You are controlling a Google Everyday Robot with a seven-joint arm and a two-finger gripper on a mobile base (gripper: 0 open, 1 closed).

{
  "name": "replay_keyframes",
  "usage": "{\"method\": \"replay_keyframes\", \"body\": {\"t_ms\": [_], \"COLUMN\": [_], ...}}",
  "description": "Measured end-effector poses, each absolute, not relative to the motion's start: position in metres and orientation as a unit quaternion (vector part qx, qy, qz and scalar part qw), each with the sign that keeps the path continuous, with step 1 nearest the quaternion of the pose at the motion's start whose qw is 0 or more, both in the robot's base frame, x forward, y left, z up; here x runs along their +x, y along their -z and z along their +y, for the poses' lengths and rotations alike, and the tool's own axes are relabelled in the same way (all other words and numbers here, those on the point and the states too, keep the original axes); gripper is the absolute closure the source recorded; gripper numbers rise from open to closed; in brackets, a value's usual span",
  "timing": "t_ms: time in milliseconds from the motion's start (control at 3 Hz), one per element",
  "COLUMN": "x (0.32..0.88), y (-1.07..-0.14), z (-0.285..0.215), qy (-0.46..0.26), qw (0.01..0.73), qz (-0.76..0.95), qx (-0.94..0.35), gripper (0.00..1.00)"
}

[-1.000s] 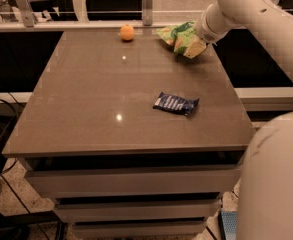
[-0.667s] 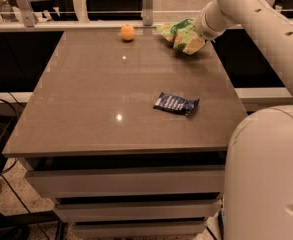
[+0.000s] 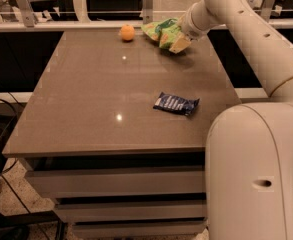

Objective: Move green rice chip bag near orange

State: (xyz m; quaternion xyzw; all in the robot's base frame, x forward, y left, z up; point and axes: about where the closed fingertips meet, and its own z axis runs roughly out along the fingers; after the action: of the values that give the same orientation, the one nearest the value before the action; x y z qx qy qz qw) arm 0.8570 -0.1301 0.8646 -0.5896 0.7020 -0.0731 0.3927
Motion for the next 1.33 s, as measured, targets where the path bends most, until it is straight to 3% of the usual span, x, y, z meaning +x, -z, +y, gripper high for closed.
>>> {"method": "replay_keyframes", "body": {"t_ms": [333, 667, 1333], "x": [0.863, 0.878, 0.885], "y": [-0.853, -0.823, -0.819], "z": [-0.113, -0.079, -0.073], "qy": [0.056, 0.044, 0.043], "qw": [0.39, 0.383, 0.383], "qz": [0.696, 0.693, 0.693], "qx": [-0.6, -0.61, -0.61], "gripper": [1.0, 0.84, 0.36]}}
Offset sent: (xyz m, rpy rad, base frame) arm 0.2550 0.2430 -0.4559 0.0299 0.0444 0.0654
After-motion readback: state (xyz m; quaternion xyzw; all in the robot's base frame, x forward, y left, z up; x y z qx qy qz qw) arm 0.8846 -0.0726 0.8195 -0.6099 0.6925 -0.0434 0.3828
